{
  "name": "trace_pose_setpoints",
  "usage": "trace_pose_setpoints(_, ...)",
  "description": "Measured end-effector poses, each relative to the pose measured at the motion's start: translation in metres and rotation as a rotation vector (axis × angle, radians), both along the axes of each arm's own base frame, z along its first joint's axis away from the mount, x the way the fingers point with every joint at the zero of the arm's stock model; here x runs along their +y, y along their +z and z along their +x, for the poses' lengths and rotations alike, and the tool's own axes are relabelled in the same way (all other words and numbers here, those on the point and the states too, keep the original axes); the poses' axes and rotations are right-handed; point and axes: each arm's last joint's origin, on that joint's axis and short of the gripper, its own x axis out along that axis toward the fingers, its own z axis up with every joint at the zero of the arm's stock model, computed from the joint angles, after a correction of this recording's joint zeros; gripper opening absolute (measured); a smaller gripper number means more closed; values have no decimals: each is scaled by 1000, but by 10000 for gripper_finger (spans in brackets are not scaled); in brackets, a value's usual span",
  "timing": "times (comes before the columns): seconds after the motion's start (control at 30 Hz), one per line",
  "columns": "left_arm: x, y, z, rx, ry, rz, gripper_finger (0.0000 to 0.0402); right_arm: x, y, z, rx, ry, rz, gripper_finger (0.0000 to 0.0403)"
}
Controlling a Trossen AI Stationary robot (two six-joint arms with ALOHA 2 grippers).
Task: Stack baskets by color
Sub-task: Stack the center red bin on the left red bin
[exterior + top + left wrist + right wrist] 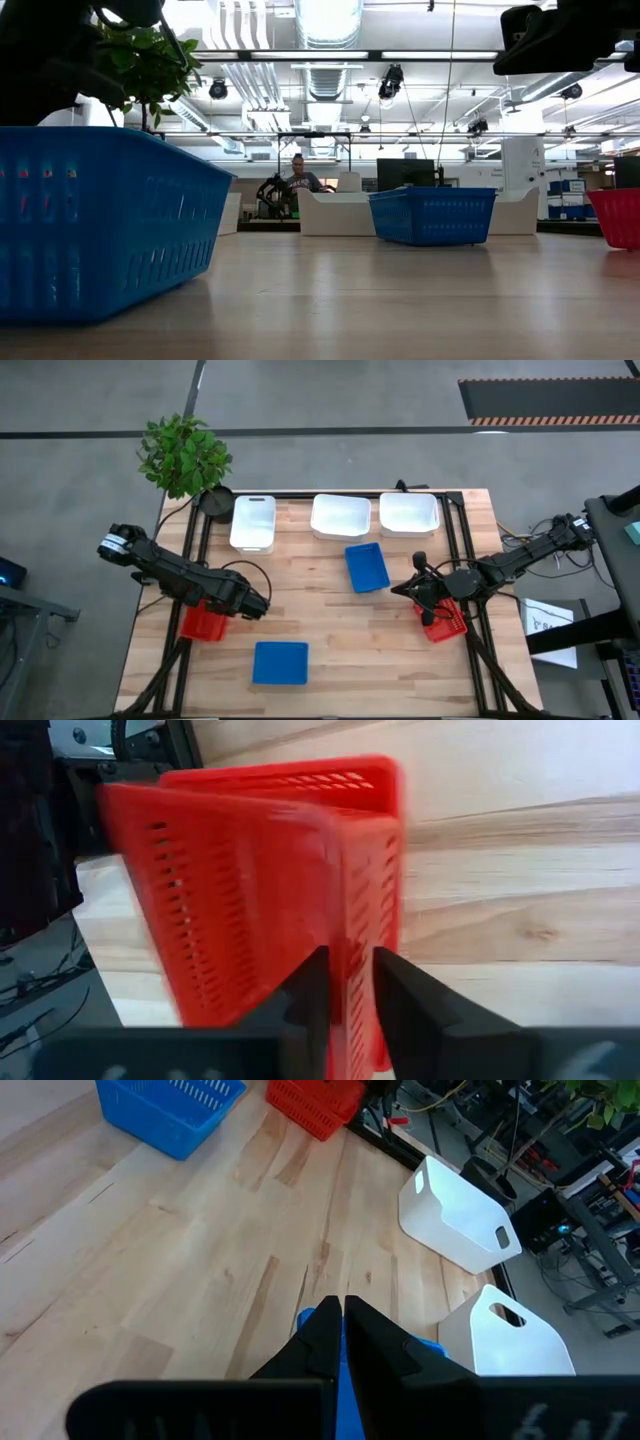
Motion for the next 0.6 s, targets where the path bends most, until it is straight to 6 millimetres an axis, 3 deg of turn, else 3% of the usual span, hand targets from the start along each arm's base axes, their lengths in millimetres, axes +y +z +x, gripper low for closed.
trace_pose_setpoints(0.3,-4,15,5,-33,-58,-116,123,0,0,0,0,0,-1,11)
trace_pose_setpoints(0.47,-6,25,11,-119,-187,-79,122,0,0,0,-1,4,-8,11)
trace_pose_setpoints(0.6,-6,14,11,-135,-254,-61,93,0,1,0,-8,4,-5,11)
